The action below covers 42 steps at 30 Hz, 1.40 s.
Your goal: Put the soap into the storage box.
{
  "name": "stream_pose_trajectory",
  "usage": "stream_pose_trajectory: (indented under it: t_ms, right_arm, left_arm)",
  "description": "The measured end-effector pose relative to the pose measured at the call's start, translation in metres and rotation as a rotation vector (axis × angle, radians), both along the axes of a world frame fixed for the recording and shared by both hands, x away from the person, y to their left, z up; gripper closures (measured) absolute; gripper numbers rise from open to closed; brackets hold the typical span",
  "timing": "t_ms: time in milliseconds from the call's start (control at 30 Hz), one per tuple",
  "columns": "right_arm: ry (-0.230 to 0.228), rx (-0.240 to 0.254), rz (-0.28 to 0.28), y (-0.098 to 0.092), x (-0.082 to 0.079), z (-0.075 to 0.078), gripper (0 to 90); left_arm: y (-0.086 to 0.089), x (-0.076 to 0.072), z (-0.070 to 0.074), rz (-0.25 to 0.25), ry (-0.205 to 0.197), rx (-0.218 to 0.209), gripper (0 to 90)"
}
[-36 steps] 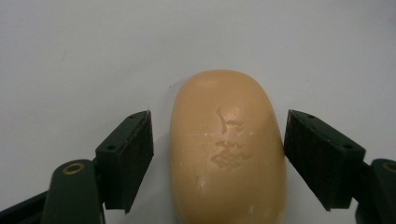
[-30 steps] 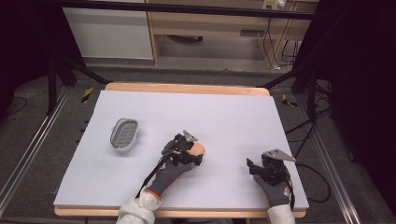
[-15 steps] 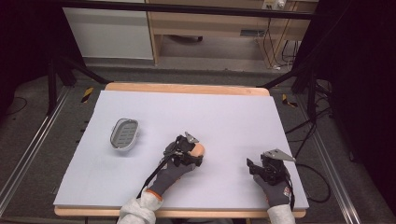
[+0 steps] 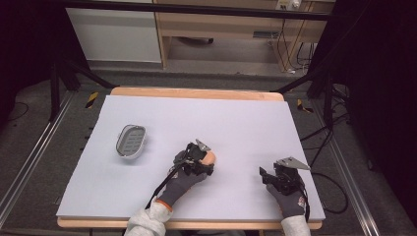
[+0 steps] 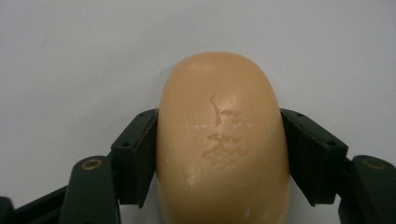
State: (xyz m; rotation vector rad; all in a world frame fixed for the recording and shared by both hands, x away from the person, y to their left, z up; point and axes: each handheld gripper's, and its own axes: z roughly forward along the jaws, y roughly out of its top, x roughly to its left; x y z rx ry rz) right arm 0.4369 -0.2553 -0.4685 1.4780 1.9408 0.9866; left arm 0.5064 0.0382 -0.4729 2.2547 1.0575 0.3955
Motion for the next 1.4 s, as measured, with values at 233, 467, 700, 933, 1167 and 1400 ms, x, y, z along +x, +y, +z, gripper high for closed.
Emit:
stream_pose_trajectory:
  t_ms: [233, 467, 700, 933, 1167, 1400]
  right_arm:
    - [-0.002, 0.001, -0.002, -0.001, 0.001, 0.000, 39.7]
    - [0.002, 0.005, -0.003, -0.001, 0.001, 0.000, 39.9]
    - [0.002, 0.011, -0.004, -0.001, 0.000, 0.000, 40.0]
    - [-0.001, 0.009, -0.005, -0.001, 0.000, 0.000, 40.0]
    - [-0.009, 0.005, -0.005, -0.002, 0.000, 0.000, 39.8]
    - [-0.011, 0.003, -0.007, -0.001, 0.000, 0.000, 39.8]
  left_arm:
    - [0.000, 0.000, 0.000, 0.004, -0.003, 0.000, 31.6]
    - [0.001, 0.001, 0.001, 0.000, 0.006, -0.010, 31.7]
    - [0.002, -0.001, 0.005, -0.005, -0.002, -0.027, 31.8]
    - [0.004, -0.007, 0.014, -0.013, -0.013, -0.038, 31.7]
    - [0.013, -0.010, 0.029, -0.014, -0.035, -0.056, 31.8]
    - [0.024, -0.016, 0.046, -0.012, -0.057, -0.076, 31.7]
